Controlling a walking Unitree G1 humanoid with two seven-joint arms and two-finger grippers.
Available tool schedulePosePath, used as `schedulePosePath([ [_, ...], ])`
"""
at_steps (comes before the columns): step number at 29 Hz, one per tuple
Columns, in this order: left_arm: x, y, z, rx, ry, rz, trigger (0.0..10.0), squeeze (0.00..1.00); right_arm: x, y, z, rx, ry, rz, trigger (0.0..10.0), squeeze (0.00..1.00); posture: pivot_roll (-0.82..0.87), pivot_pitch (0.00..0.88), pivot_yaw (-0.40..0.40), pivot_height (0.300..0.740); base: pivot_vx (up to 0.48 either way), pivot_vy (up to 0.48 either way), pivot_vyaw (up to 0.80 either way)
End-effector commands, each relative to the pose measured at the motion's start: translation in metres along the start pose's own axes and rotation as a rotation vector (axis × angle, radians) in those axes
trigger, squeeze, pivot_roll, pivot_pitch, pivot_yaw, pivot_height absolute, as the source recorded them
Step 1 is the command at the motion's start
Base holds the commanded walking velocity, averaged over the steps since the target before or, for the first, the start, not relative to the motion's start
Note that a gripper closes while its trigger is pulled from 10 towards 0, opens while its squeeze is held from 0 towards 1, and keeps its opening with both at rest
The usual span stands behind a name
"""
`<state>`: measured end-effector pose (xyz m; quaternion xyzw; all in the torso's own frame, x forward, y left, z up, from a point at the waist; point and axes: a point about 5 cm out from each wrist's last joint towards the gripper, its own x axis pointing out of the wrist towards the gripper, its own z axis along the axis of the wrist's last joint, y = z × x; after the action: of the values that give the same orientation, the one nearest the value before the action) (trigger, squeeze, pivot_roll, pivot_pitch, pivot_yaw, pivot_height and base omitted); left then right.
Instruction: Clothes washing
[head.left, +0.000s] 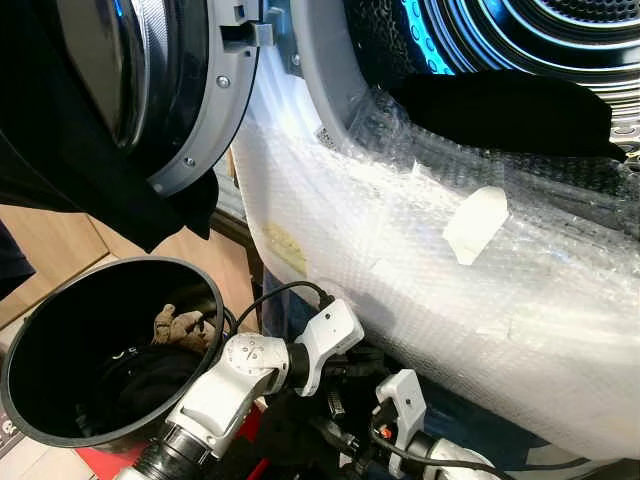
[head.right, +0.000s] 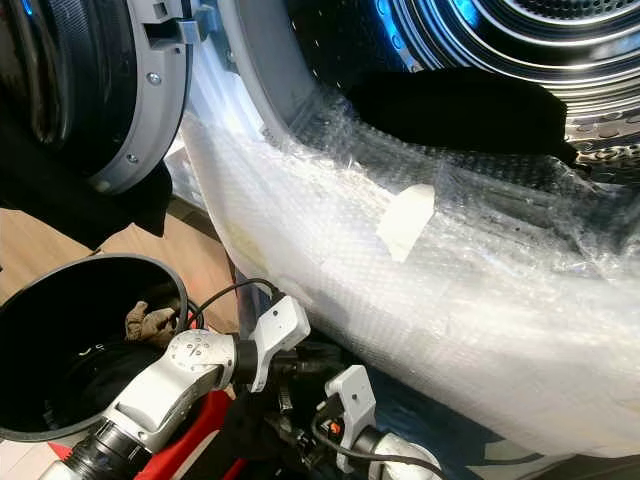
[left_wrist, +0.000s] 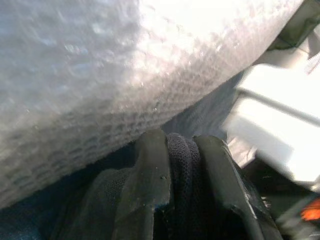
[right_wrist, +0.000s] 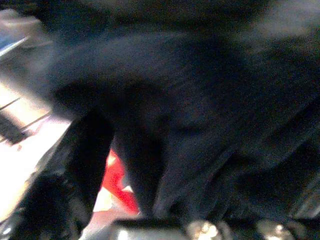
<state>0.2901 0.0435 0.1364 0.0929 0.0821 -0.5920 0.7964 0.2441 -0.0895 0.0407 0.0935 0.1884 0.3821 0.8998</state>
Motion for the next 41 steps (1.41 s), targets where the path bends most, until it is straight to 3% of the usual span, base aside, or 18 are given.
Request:
schedulePosePath([
  [1,0.010,-0.006,0.031,0.081,-0.132,-0.049,0.0,0.00,0.003,0.002,-0.018,0.052,0.084,-0.032,10.0,0.00,-0.01,0.121,-0.037,0.740,0.000,0.000,0.00],
  [9,0.010,-0.005,0.033,0.081,-0.136,-0.044,0.0,0.00,0.005,-0.005,-0.025,0.082,0.114,-0.110,10.0,0.00,-0.01,0.137,-0.039,0.740,0.000,0.000,0.00],
  [10,0.009,-0.004,0.033,0.082,-0.136,-0.039,0.0,0.00,0.005,-0.006,-0.025,0.081,0.107,-0.114,0.0,0.00,-0.01,0.140,-0.040,0.740,0.000,0.000,0.00],
  [41,0.007,-0.001,0.035,0.089,-0.141,-0.022,0.0,0.00,0.004,-0.006,-0.021,0.019,0.063,-0.071,0.0,0.00,0.00,0.150,-0.037,0.740,0.000,0.000,0.00],
])
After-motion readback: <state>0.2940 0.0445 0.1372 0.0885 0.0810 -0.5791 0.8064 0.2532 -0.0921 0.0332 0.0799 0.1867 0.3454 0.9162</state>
